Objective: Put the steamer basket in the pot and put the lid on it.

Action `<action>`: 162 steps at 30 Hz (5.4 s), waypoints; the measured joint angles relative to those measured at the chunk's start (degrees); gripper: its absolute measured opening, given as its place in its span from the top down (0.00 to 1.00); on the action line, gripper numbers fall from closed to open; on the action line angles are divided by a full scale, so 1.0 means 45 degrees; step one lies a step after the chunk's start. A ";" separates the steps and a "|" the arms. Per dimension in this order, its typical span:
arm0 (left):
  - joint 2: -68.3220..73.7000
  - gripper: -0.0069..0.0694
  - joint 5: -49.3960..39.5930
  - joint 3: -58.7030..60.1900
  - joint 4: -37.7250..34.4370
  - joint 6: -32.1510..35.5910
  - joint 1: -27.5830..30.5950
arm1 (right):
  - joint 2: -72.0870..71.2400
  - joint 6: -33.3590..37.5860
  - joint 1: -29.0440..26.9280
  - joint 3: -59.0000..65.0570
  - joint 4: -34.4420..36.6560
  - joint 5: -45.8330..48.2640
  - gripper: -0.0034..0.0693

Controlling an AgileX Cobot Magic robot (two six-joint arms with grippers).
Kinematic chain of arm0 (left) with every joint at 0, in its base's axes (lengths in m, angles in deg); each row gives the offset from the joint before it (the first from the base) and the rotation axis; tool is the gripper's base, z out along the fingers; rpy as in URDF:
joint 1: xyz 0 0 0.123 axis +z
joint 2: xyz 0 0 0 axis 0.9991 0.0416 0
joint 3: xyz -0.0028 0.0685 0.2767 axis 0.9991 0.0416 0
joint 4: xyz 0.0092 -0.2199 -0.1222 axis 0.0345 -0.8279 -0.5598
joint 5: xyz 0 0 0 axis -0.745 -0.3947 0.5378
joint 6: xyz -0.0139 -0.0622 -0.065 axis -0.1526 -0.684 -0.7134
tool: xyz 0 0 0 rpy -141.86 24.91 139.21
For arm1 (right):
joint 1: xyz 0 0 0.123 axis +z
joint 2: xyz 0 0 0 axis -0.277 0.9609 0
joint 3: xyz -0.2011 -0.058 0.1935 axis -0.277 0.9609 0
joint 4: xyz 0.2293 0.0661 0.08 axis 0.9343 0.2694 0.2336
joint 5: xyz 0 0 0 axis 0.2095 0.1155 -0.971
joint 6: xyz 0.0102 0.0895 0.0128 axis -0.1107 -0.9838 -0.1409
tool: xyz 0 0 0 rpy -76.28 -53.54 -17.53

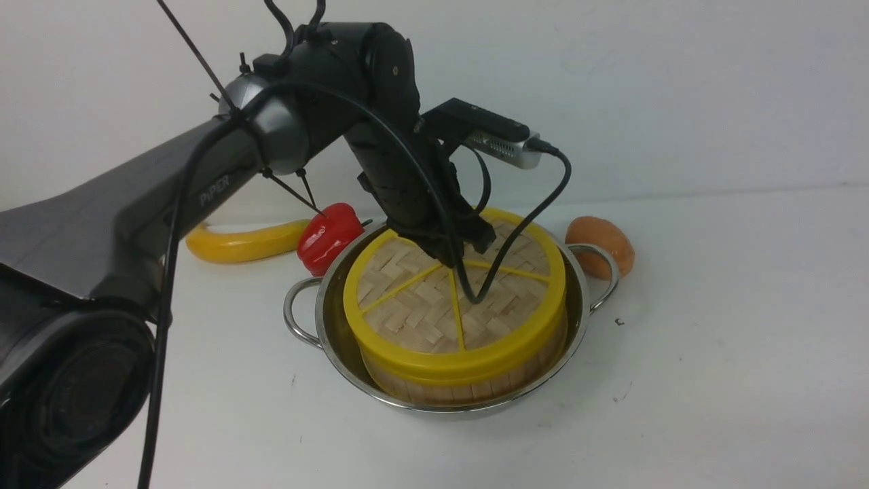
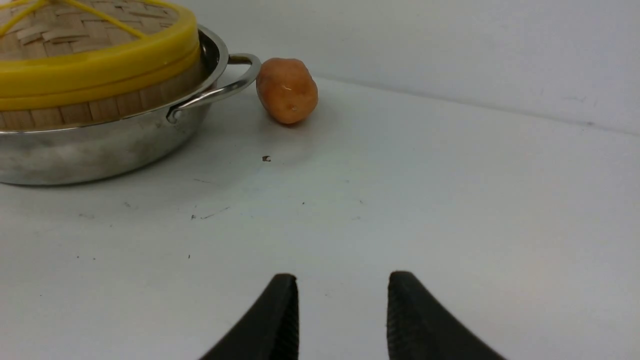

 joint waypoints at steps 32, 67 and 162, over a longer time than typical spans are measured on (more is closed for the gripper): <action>0.0220 0.25 -0.1090 -0.0760 0.0006 0.0503 0.0000 | 0.0000 0.0000 0.0000 0.0000 0.0000 0.0000 0.62; -0.4221 0.24 -0.1652 -0.3937 -0.4592 -0.2359 0.0000 | 0.0000 0.0000 0.0000 0.0000 0.0000 0.0000 0.62; -2.7387 0.24 0.9281 2.5540 0.0592 -0.2478 0.7260 | 0.0000 0.0000 0.0000 0.0000 0.0000 0.0000 0.62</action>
